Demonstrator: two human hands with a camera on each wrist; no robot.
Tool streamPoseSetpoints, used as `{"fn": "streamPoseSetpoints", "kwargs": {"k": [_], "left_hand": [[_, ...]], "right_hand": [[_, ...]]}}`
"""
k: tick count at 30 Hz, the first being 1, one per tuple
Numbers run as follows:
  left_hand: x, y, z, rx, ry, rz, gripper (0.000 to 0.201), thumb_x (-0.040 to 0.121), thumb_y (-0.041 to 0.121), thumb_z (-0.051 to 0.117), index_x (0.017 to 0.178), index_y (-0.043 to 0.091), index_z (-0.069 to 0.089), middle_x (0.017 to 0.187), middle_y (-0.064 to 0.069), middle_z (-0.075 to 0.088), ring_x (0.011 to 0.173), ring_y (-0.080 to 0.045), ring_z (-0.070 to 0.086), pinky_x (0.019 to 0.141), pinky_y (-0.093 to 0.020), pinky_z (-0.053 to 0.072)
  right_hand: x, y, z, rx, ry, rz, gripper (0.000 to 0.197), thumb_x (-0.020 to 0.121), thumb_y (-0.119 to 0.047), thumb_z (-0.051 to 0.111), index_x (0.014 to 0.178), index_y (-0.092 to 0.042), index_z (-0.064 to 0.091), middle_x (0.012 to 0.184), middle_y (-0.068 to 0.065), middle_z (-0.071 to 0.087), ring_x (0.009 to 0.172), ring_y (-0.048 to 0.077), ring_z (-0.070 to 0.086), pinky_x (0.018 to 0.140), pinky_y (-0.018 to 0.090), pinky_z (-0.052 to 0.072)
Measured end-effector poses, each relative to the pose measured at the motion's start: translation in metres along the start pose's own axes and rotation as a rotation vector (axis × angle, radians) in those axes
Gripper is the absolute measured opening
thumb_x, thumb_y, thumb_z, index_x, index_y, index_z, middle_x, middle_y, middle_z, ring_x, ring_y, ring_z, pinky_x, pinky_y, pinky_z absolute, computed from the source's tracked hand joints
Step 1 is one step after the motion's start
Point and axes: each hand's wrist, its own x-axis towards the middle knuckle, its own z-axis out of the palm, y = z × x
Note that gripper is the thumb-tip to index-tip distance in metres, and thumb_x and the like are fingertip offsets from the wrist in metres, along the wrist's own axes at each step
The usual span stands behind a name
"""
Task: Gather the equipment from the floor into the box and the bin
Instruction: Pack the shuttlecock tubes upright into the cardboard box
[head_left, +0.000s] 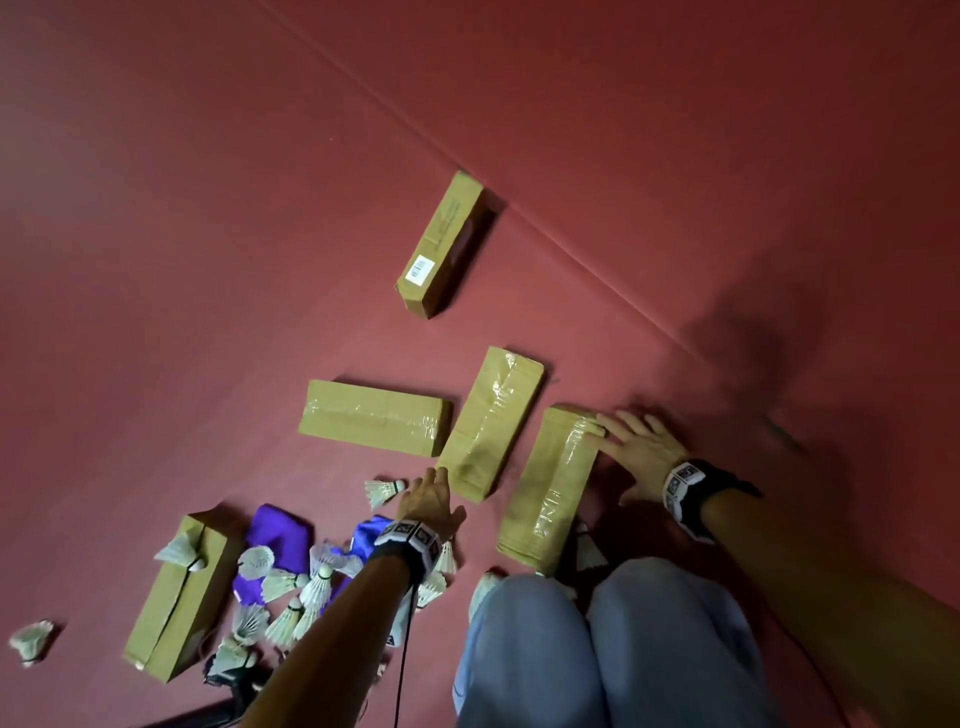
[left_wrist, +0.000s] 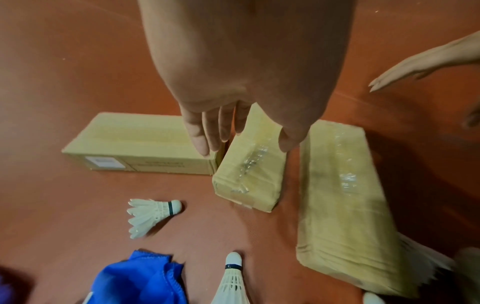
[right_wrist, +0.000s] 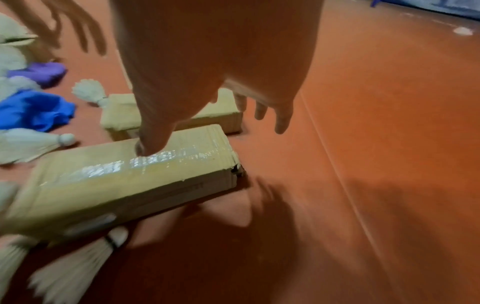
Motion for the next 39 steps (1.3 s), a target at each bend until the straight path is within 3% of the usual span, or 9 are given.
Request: {"fn": "streamPoseSetpoints", "kwargs": {"k": [12, 15, 17, 21, 28, 31, 34, 36, 39], "left_hand": [[0.133, -0.016, 0.077, -0.358, -0.004, -0.253, 0.092, 0.066, 0.048, 0.093, 0.128, 0.011, 0.034, 0.123, -0.012, 0.059, 0.117, -0.034, 0.061, 0.102, -0.047, 0.052], [0.140, -0.010, 0.080, -0.312, -0.075, -0.291, 0.111, 0.052, 0.068, 0.088, 0.136, 0.012, 0.042, 0.117, -0.006, 0.056, 0.113, -0.028, 0.057, 0.102, -0.044, 0.052], [0.141, -0.006, 0.084, -0.341, -0.120, -0.285, 0.092, 0.060, 0.060, 0.089, 0.132, 0.017, 0.051, 0.105, 0.000, 0.052, 0.109, -0.025, 0.053, 0.103, -0.040, 0.049], [0.135, 0.000, 0.083, -0.432, -0.112, -0.283, 0.092, 0.058, 0.044, 0.097, 0.126, 0.012, 0.043, 0.117, -0.006, 0.061, 0.107, -0.027, 0.061, 0.098, -0.038, 0.056], [0.047, 0.035, 0.022, -0.554, -0.074, -0.229, 0.078, 0.084, 0.025, 0.086, 0.138, 0.002, 0.034, 0.124, -0.010, 0.059, 0.104, -0.025, 0.060, 0.085, -0.026, 0.049], [-0.012, 0.049, -0.022, -0.612, -0.077, -0.221, 0.091, 0.081, 0.028, 0.088, 0.146, 0.003, 0.031, 0.132, -0.016, 0.060, 0.107, -0.027, 0.062, 0.083, -0.024, 0.049], [-0.072, 0.059, -0.075, -0.593, -0.078, -0.177, 0.057, 0.079, 0.031, 0.088, 0.121, 0.009, 0.058, 0.109, -0.009, 0.071, 0.080, -0.015, 0.064, 0.061, -0.016, 0.051], [-0.122, 0.071, -0.122, -0.640, -0.059, -0.163, 0.055, 0.077, 0.032, 0.090, 0.113, 0.008, 0.057, 0.101, -0.002, 0.067, 0.086, -0.018, 0.065, 0.071, -0.024, 0.056], [-0.180, 0.087, -0.184, -0.758, 0.052, -0.128, 0.103, 0.048, 0.062, 0.093, 0.124, 0.008, 0.050, 0.115, -0.006, 0.068, 0.104, -0.025, 0.066, 0.091, -0.040, 0.057]], "right_hand": [[0.136, 0.015, 0.066, 0.407, 0.069, 0.139, 0.121, 0.063, -0.073, 0.082, 0.158, -0.019, 0.029, 0.157, 0.007, 0.040, 0.144, 0.031, 0.040, 0.121, 0.036, 0.029], [0.146, 0.011, 0.076, 0.426, 0.029, 0.198, 0.116, 0.056, -0.078, 0.083, 0.147, -0.017, 0.043, 0.144, 0.009, 0.046, 0.138, 0.032, 0.045, 0.118, 0.037, 0.036], [0.148, 0.007, 0.085, 0.447, -0.018, 0.240, 0.117, 0.050, -0.080, 0.083, 0.142, -0.018, 0.047, 0.142, 0.009, 0.046, 0.137, 0.032, 0.044, 0.117, 0.038, 0.037], [0.141, 0.005, 0.091, 0.648, -0.056, 0.298, 0.084, 0.076, -0.045, 0.086, 0.141, -0.012, 0.047, 0.142, 0.011, 0.052, 0.131, 0.031, 0.051, 0.108, 0.033, 0.043], [0.044, 0.008, 0.053, 0.903, 0.051, 0.327, 0.091, 0.061, -0.036, 0.098, 0.125, -0.022, 0.035, 0.115, 0.000, 0.059, 0.103, 0.021, 0.061, 0.083, 0.031, 0.048], [-0.021, 0.006, 0.016, 0.912, 0.163, 0.423, 0.109, 0.056, -0.045, 0.096, 0.145, -0.022, 0.038, 0.132, 0.003, 0.057, 0.120, 0.028, 0.060, 0.099, 0.037, 0.051], [-0.094, 0.003, -0.035, 0.960, 0.262, 0.630, 0.106, 0.063, -0.047, 0.088, 0.151, -0.023, 0.035, 0.136, 0.013, 0.049, 0.128, 0.039, 0.052, 0.106, 0.046, 0.049], [-0.145, 0.000, -0.078, 1.071, 0.409, 0.771, 0.092, 0.067, -0.037, 0.084, 0.146, -0.021, 0.039, 0.133, 0.016, 0.050, 0.129, 0.042, 0.050, 0.105, 0.048, 0.049], [-0.225, -0.005, -0.149, 1.275, 0.580, 0.876, 0.089, 0.069, -0.033, 0.083, 0.146, -0.017, 0.043, 0.142, 0.019, 0.047, 0.133, 0.042, 0.049, 0.107, 0.047, 0.048]]}}
